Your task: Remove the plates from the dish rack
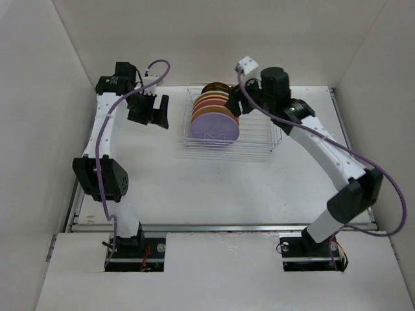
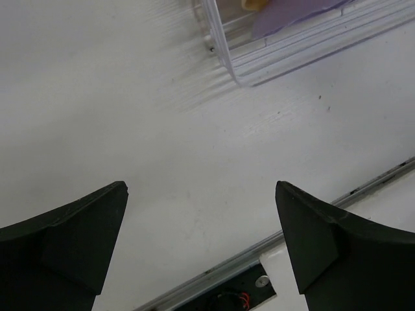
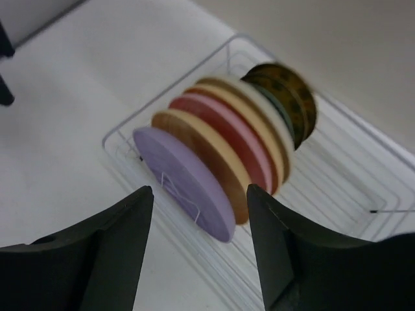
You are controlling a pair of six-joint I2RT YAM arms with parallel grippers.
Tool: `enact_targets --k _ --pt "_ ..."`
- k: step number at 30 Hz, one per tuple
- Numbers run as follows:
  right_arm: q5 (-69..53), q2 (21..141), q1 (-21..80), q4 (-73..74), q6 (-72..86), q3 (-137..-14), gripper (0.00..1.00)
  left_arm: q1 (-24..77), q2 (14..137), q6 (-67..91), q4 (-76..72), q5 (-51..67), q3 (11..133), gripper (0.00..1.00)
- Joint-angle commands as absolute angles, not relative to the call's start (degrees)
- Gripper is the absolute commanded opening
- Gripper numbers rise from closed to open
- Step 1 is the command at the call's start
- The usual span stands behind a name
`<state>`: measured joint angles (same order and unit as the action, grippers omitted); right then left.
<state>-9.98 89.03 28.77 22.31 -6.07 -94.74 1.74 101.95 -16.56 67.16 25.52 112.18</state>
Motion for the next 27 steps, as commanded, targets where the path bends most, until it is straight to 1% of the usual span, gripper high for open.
enact_targets --k 1,2,4,5,6,7,8,11,13,17,19,20,22,27 --pt "-17.7 97.3 31.2 30.7 -12.7 -96.4 0.65 4.1 105.4 -14.2 65.7 24.9 115.3 0.96" --pt "-16.7 98.2 31.2 29.8 -12.7 -96.4 0.65 4.1 106.4 -14.2 65.2 24.2 115.8 0.95" --pt "-14.6 99.5 31.9 27.5 -12.7 -97.6 0.62 6.2 109.7 -14.2 65.2 22.8 117.5 0.85" --pt "-13.6 100.4 32.4 26.9 -12.7 -98.1 0.58 6.9 110.6 -14.2 65.2 22.2 117.5 0.82" --pt "-12.8 100.4 32.4 26.9 -12.7 -98.6 0.58 7.6 111.6 -14.2 65.2 20.9 118.2 0.77" --pt "-10.9 101.0 32.4 26.2 -12.7 -99.1 0.57 8.8 113.5 -14.2 65.2 20.9 118.7 0.69" --pt "-9.9 101.0 32.4 25.6 -12.7 -99.7 0.57 8.8 114.3 -14.2 65.2 20.4 118.7 0.67" --pt "-8.1 102.1 32.4 24.9 -12.7 -99.8 0.57 10.2 116.9 -13.4 64.0 20.4 118.7 0.67" --pt "-7.5 103.2 32.4 24.9 -12.7 -99.8 0.55 10.2 117.9 -12.0 64.0 20.4 118.7 0.64" --pt "-7.5 104.9 32.4 26.5 -12.7 -100.4 0.55 10.7 119.3 -11.4 63.5 20.4 118.7 0.64" --pt "-7.5 104.4 33.0 26.5 -12.7 -100.9 0.55 11.2 119.8 -11.4 63.5 19.8 118.7 0.62" --pt "-6.9 103.6 33.0 27.1 -12.7 -100.9 0.55 11.9 120.3 -11.4 63.5 19.1 118.7 0.57" --pt "-6.9 102.0 33.0 27.1 -12.7 -101.4 0.55 11.9 120.9 -11.4 63.5 19.1 118.7 0.53" --pt "-7.6 100.4 33.6 25.8 -12.7 -100.9 0.55 11.9 120.9 -10.9 62.9 19.1 118.7 0.53"
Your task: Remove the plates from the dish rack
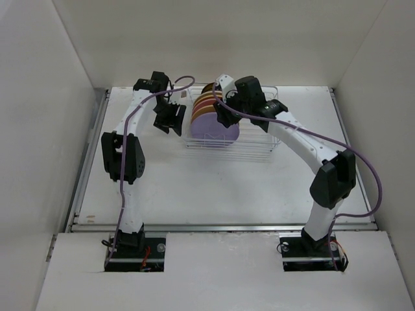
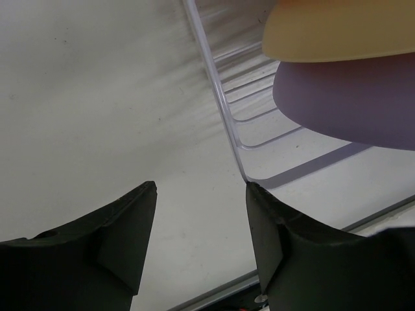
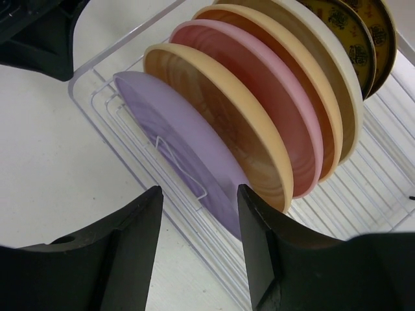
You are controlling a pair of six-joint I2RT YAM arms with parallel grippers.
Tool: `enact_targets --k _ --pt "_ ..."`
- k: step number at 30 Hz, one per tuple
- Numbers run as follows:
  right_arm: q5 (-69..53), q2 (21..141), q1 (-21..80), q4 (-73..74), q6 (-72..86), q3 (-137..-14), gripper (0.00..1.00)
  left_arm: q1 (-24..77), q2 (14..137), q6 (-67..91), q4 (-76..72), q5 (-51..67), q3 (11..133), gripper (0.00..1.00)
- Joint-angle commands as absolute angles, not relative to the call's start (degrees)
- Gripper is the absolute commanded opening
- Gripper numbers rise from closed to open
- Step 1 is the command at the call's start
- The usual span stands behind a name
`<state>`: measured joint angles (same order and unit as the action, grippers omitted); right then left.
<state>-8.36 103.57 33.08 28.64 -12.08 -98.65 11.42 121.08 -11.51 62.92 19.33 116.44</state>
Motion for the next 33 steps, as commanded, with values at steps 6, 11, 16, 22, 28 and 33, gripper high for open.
enact_targets --k 6,11,16,22,28,33 --pt "-5.9 105.2 33.6 25.1 -12.7 -100.9 0.51 11.9 120.9 -11.4 63.5 17.1 120.8 0.55" --pt "-4.5 108.6 33.6 25.1 -12.7 -102.5 0.36 11.9 119.1 -12.0 63.5 16.5 119.5 0.55" --pt "-1.7 106.6 33.6 25.0 -12.7 -102.0 0.07 11.9 117.8 -12.0 62.8 16.5 116.3 0.57" --pt "3.2 102.0 33.6 24.4 -14.6 -100.7 0.0 11.9 117.2 -12.0 62.1 17.7 114.5 0.6" --pt "6.4 96.8 33.6 23.0 -15.1 -100.0 0.0 11.9 116.7 -11.4 61.5 18.3 114.5 0.6" --pt "8.9 91.7 33.6 22.5 -15.1 -98.0 0.0 12.4 116.1 -11.4 61.5 18.3 115.0 0.6"
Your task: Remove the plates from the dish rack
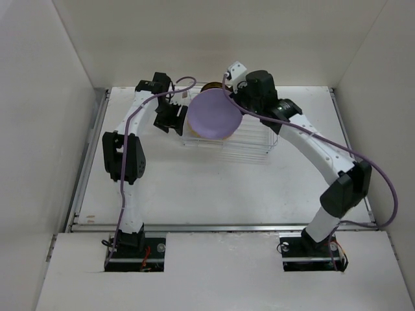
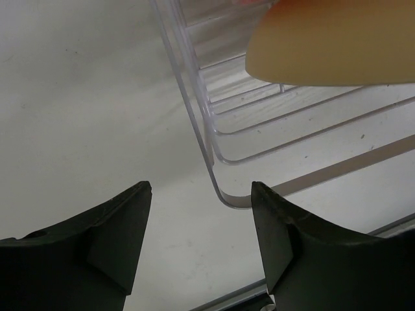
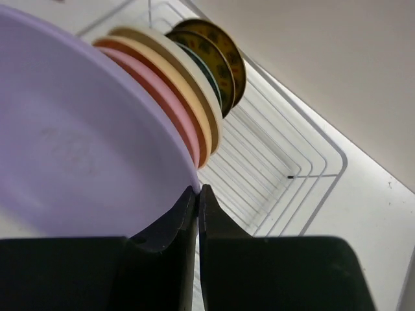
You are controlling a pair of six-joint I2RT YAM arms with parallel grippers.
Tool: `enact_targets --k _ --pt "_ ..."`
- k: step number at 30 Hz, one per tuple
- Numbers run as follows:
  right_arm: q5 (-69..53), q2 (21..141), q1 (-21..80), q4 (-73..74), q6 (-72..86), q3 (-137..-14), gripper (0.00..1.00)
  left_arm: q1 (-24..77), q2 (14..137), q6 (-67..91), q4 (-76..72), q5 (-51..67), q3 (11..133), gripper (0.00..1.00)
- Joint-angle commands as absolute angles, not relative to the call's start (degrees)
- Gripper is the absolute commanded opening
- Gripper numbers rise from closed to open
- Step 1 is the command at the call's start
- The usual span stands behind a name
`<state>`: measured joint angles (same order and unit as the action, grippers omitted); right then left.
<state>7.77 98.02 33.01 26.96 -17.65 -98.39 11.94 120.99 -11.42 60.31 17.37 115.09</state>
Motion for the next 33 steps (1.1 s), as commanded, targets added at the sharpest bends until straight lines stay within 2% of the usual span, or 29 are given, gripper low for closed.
enact_targets --k 1,5,8,16,18,19,22,28,32,33 --pt "9.4 91.1 33.6 22.5 -14.5 -97.2 0.0 12.4 116.1 -11.4 61.5 17.6 115.6 0.6" --pt "14.1 88.4 33.6 21.9 -9.2 -91.2 0.0 13.0 115.0 -12.6 59.2 13.6 116.9 0.6" --pt "10.6 85.7 33.6 23.7 -4.0 -87.2 0.0 14.1 115.0 -15.7 57.0 13.0 118.4 0.6" --pt "-12.7 79.6 33.6 26.6 3.0 -67.5 0.0 18.7 112.9 -23.0 49.1 11.3 117.8 0.59" --pt "-17.0 81.1 34.2 24.4 6.0 -62.4 0.0 20.2 113.5 -23.9 46.4 10.1 117.8 0.56" --pt "-17.7 81.8 34.2 23.3 6.8 -61.0 0.0 20.2 113.5 -23.9 45.8 9.3 117.8 0.51" --pt "-16.9 85.1 36.3 20.7 8.4 -57.6 0.0 21.3 115.9 -24.7 44.7 8.8 118.6 0.43" --pt "-11.7 88.8 38.3 17.3 9.8 -55.6 0.01 21.3 120.5 -24.1 44.1 7.7 121.2 0.4" --pt "-11.7 89.3 38.3 17.3 9.8 -55.6 0.28 21.8 121.1 -23.3 43.1 7.6 120.6 0.37" --pt "-11.7 89.3 38.3 17.3 9.8 -55.6 0.38 21.8 121.1 -23.3 43.1 7.6 120.6 0.35"
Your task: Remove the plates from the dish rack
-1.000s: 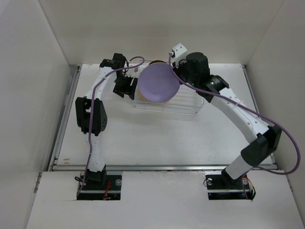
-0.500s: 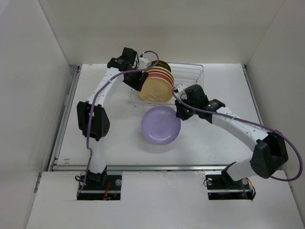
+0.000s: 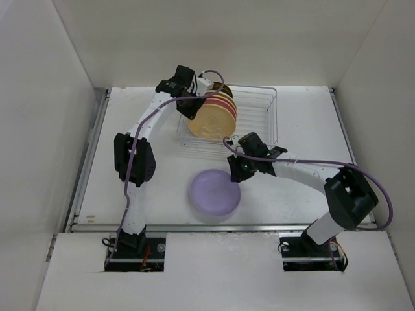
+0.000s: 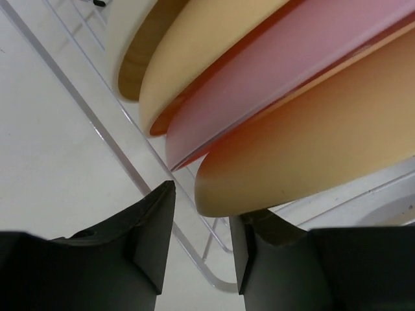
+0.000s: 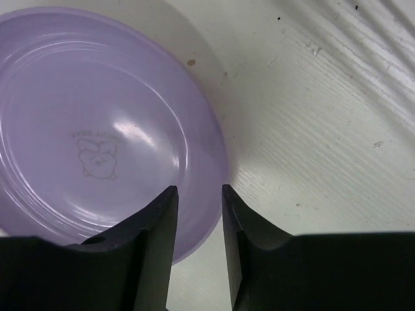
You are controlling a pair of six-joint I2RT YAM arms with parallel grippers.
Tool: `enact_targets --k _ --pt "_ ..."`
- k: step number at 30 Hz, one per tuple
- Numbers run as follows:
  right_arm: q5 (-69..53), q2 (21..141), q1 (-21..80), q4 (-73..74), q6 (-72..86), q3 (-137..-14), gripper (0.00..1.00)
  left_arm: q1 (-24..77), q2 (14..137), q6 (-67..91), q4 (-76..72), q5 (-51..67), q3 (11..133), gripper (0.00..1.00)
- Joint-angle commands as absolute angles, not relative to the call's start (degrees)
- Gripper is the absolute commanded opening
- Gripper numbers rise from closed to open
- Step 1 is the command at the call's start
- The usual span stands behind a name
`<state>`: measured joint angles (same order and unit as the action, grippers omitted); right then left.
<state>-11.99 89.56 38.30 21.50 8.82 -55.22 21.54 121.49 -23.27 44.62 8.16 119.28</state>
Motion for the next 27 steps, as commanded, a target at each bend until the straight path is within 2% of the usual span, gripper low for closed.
enact_targets --k 1,2,7,16,27 --pt "-11.7 89.3 38.3 17.3 9.8 -56.2 0.4 21.8 121.8 -22.7 43.1 7.6 120.6 0.34" --pt "-11.7 88.7 38.3 18.0 9.8 -56.8 0.4 21.8 121.8 -22.7 42.5 7.0 120.6 0.25" --pt "-11.7 87.6 38.3 20.9 8.7 -60.1 0.53 21.8 121.3 -21.5 42.5 6.2 120.6 0.0" --pt "-9.9 85.3 38.3 25.1 8.7 -67.5 0.6 21.8 115.1 -21.4 44.6 5.5 120.0 0.0" --pt "-4.8 85.3 38.3 25.8 9.8 -69.4 0.61 21.3 106.9 -15.6 42.6 7.3 120.0 0.0"
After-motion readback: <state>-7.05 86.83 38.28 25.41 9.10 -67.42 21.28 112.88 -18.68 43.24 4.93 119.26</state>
